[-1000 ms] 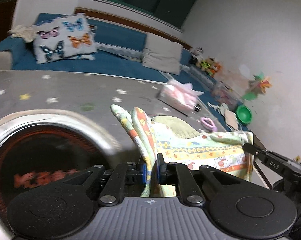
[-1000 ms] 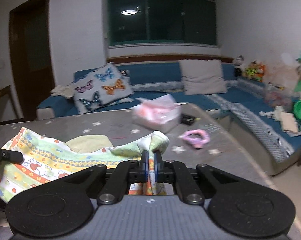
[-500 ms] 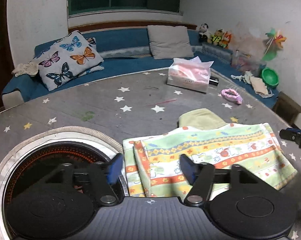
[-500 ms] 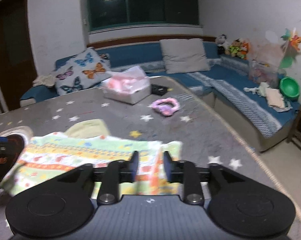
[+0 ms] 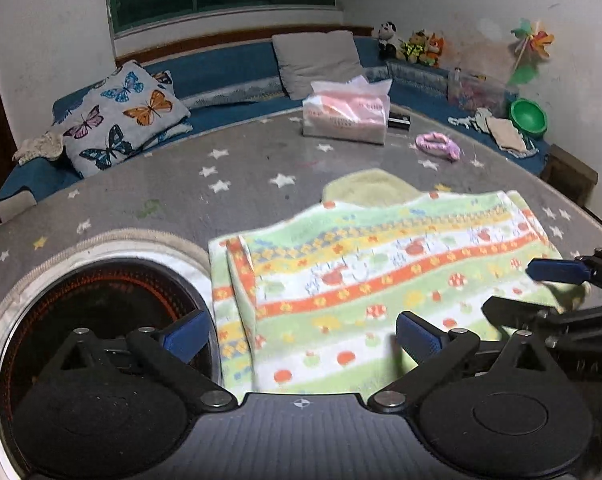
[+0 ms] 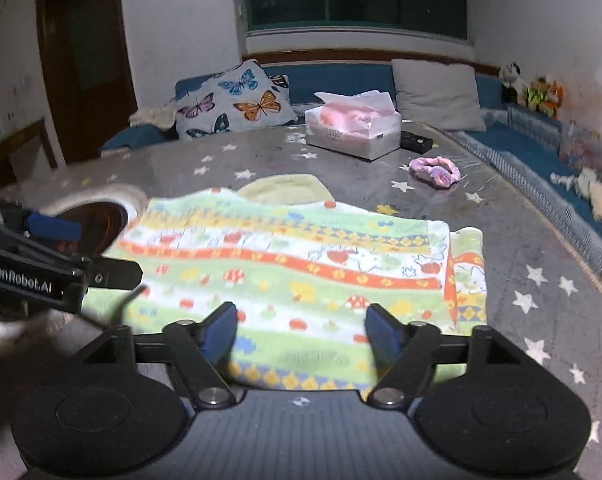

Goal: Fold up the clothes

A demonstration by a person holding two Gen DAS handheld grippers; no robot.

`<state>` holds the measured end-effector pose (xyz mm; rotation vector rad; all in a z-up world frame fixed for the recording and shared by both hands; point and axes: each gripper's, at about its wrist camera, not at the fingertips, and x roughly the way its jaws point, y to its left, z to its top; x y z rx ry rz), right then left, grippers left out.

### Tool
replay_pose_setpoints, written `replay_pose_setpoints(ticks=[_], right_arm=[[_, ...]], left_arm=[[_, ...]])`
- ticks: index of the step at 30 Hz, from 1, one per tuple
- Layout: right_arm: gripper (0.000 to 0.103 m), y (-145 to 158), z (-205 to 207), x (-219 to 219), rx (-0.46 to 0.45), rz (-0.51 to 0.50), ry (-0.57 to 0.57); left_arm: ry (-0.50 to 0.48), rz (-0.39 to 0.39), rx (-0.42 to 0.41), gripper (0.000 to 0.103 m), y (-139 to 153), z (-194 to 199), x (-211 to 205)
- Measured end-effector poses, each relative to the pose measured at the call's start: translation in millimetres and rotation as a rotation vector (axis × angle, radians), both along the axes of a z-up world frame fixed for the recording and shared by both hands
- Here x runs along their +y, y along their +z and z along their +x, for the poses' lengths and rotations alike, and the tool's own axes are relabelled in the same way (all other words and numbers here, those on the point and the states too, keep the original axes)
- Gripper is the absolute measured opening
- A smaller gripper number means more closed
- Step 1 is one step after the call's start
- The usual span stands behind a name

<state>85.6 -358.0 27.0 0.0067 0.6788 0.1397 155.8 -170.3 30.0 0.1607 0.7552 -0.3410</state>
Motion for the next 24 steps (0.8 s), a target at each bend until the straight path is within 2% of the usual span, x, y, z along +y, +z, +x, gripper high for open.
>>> replay_pose_setpoints(ticks=[2,3,7,9,12,24], right_arm=[[0.078,0,-7,1,-0.005,-0.005,-0.005],[0.085,1,-10,0,-0.006,0.002,-0.010],[0.090,2,-23,0,-0.008,0.011,-0.025],[0.099,3,-29,2,-0.010,0.007,-0.033],[0.103,5,-37,5,-0.024,-0.003,-0.045],[0.103,2,-61,19,-0.014,0.000,-0.073]], left_arm=[[-0.002,-0.003,0.006,0.103,-1,-4,0],[-0.003,-0.005,0.008,0.103,-2,-6,1],[-0.006,-0.010,0.012,0.103,-2,-15,2],[-0.003,-0.015,0.014,0.103,-2,-19,4],[-0.003,-0.026,0.018,0.103,-2,-25,7],[0.009,-0.031,0.012,0.103,-8,-51,23]])
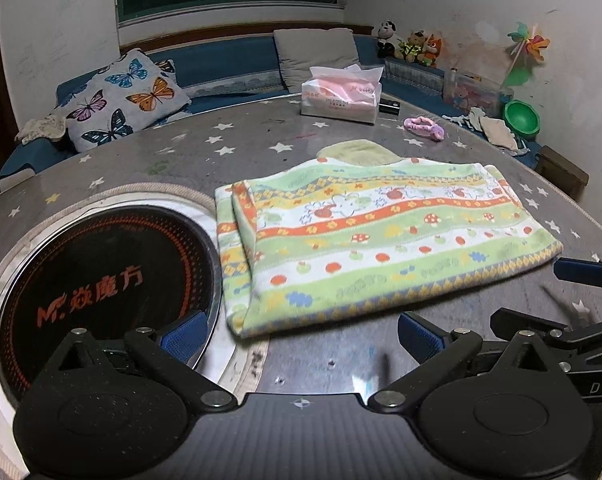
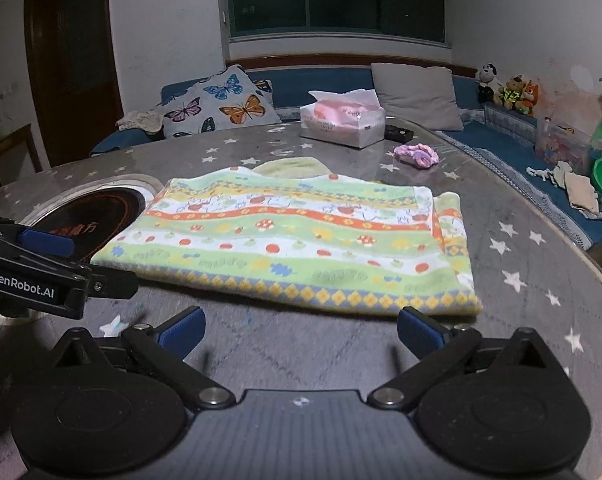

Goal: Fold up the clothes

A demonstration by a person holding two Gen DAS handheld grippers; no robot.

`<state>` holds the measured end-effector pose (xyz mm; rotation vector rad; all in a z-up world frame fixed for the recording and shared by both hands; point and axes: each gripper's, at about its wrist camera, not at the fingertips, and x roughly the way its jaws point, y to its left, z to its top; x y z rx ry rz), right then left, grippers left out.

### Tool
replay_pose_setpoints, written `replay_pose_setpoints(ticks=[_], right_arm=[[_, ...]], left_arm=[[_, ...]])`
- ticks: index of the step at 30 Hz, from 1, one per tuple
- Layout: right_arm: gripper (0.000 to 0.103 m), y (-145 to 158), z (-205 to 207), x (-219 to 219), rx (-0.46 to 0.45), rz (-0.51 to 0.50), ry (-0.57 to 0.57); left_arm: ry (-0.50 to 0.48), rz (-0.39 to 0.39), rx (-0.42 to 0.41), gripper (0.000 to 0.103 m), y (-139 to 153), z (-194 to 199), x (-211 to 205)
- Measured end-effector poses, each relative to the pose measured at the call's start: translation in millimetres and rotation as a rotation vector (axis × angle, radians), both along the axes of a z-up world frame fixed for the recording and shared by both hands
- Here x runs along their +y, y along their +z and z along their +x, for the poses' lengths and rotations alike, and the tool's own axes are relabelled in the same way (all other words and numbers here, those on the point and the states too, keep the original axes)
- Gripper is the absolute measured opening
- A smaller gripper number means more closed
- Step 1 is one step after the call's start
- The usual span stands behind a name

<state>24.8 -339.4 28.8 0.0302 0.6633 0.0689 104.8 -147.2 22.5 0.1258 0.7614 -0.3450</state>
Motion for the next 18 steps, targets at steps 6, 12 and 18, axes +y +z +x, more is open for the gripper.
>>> replay_pose_setpoints(ticks=[6,12,18], right_arm=[[0.103,-4,-8,2,0.008,0.030,-0.036],[0.103,-3,-17,4,0.005,0.030,-0.060],[0.103,-2,-25,7,0.003,0.032,-0.073]], left_arm=[[0.016,0.005,-0.019,0.103,-1,-12,7],[0.030,0.011,-0.030,0.103,2,-22,11],[0.027,0.009,-0.045,0.103,4,-34,12]])
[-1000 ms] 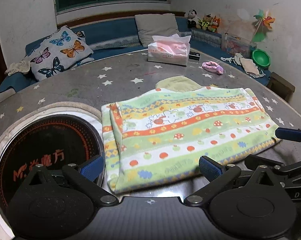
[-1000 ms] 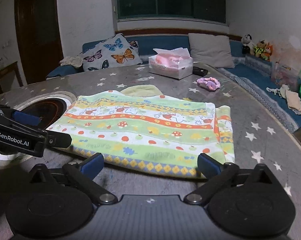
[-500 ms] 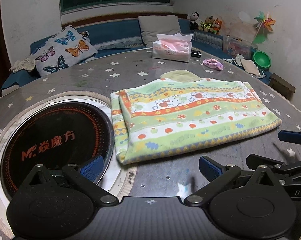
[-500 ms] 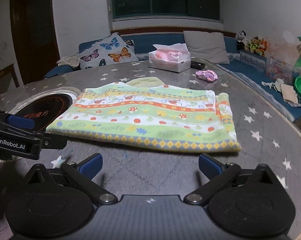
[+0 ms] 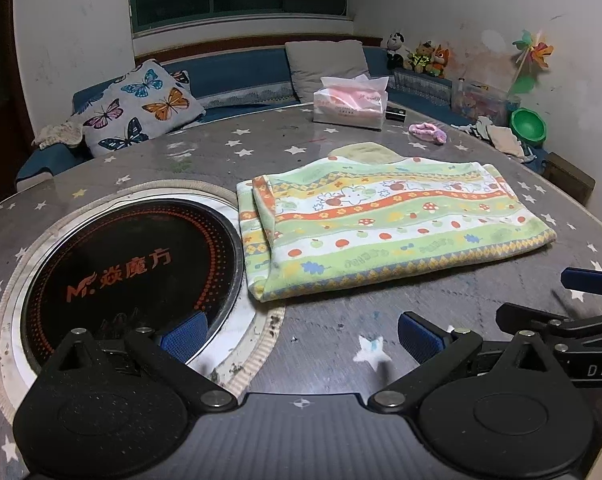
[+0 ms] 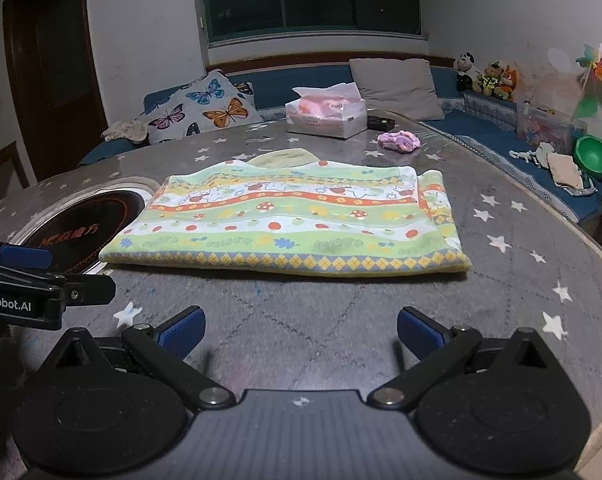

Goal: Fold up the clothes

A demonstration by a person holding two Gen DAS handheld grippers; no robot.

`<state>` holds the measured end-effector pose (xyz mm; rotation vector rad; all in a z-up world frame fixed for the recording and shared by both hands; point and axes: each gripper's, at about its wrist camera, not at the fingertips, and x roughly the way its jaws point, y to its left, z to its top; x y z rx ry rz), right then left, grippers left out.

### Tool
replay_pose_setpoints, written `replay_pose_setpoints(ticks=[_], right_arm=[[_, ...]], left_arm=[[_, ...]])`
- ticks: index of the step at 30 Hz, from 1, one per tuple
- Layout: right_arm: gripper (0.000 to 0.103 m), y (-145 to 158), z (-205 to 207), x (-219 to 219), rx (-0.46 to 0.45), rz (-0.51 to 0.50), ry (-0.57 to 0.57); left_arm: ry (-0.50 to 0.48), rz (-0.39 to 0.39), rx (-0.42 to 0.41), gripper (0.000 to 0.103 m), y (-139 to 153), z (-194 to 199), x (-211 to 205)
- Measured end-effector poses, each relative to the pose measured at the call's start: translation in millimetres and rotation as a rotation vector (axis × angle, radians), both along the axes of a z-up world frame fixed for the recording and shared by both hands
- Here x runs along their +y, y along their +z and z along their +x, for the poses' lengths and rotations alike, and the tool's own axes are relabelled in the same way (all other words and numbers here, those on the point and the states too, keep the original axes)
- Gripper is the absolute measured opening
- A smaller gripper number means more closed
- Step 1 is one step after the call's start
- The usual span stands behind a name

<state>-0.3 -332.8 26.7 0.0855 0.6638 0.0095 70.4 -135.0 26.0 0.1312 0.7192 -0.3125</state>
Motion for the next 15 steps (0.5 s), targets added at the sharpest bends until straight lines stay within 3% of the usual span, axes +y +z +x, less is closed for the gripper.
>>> replay_pose_setpoints(ticks=[15], right_arm=[[0.103,-6,-17,10,0.021,0.004,-0.020]], left_arm=[[-0.008,0.006,-0.004,0.103,-3,-23,2]])
